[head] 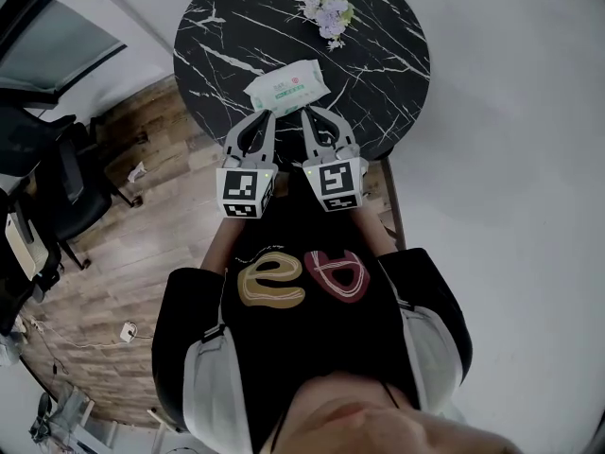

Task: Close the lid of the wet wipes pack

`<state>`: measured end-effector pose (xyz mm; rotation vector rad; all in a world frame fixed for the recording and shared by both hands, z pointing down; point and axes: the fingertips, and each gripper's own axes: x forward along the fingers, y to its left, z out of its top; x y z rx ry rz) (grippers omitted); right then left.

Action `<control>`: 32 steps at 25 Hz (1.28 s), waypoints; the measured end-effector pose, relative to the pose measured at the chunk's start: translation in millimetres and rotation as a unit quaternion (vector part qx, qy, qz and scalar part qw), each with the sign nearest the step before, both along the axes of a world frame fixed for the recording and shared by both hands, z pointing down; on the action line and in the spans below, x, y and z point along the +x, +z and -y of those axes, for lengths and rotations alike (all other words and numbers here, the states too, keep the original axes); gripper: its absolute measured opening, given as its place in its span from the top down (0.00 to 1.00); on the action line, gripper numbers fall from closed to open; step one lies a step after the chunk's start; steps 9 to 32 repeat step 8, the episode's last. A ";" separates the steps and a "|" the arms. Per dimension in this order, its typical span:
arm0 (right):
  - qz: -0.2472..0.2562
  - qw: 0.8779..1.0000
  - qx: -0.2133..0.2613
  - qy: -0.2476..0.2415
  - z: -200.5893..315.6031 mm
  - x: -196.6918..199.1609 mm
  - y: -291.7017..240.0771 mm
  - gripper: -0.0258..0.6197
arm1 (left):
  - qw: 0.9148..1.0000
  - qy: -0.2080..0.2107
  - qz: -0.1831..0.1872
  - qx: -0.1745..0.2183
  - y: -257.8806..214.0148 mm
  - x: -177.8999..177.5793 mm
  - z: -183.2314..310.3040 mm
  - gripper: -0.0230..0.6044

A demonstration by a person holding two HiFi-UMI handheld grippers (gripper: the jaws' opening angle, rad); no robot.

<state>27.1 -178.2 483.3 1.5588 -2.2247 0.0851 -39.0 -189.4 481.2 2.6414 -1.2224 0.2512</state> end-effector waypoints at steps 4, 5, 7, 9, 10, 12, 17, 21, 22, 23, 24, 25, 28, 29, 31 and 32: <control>-0.011 1.000 -0.004 -0.008 4.1 -2.6 1.6 0.95 | 1.000 -0.007 0.006 -0.009 6.6 -3.4 4.4 0.92; -0.014 1.000 -0.005 -0.009 5.0 -1.8 2.4 0.95 | 1.000 -0.007 0.007 -0.010 7.3 -2.8 5.0 0.92; -0.020 1.000 -0.008 -0.009 7.0 0.8 5.1 0.95 | 1.000 -0.004 0.009 -0.012 8.6 -0.1 5.5 0.92; -0.022 1.000 -0.010 -0.008 7.9 2.2 6.7 0.95 | 1.000 -0.001 0.010 -0.012 9.5 1.4 5.7 0.92; -0.022 1.000 -0.010 -0.008 7.9 2.2 6.7 0.95 | 1.000 -0.001 0.010 -0.012 9.5 1.4 5.7 0.92; -0.022 1.000 -0.010 -0.008 7.9 2.2 6.7 0.95 | 1.000 -0.001 0.010 -0.012 9.5 1.4 5.7 0.92; -0.022 1.000 -0.010 -0.008 7.9 2.2 6.7 0.95 | 1.000 -0.001 0.010 -0.012 9.5 1.4 5.7 0.92; -0.022 1.000 -0.010 -0.008 7.9 2.2 6.7 0.95 | 1.000 -0.001 0.010 -0.012 9.5 1.4 5.7 0.92; -0.022 1.000 -0.010 -0.008 7.9 2.2 6.7 0.95 | 1.000 -0.001 0.010 -0.012 9.5 1.4 5.7 0.92; -0.022 1.000 -0.010 -0.008 7.9 2.2 6.7 0.95 | 1.000 -0.001 0.010 -0.012 9.5 1.4 5.7 0.92; -0.022 1.000 -0.010 -0.008 7.9 2.2 6.7 0.95 | 1.000 -0.001 0.010 -0.012 9.5 1.4 5.7 0.92; -0.022 1.000 -0.010 -0.008 7.9 2.2 6.7 0.95 | 1.000 -0.001 0.010 -0.012 9.5 1.4 5.7 0.92; -0.022 1.000 -0.010 -0.008 7.9 2.2 6.7 0.95 | 1.000 -0.001 0.010 -0.012 9.5 1.4 5.7 0.92; -0.022 1.000 -0.010 -0.008 7.9 2.2 6.7 0.95 | 1.000 -0.001 0.010 -0.012 9.5 1.4 5.7 0.92; -0.022 1.000 -0.010 -0.008 7.9 2.2 6.7 0.95 | 1.000 -0.001 0.010 -0.012 9.5 1.4 5.7 0.92; -0.022 1.000 -0.010 -0.008 7.9 2.2 6.7 0.95 | 1.000 -0.001 0.010 -0.012 9.5 1.4 5.7 0.92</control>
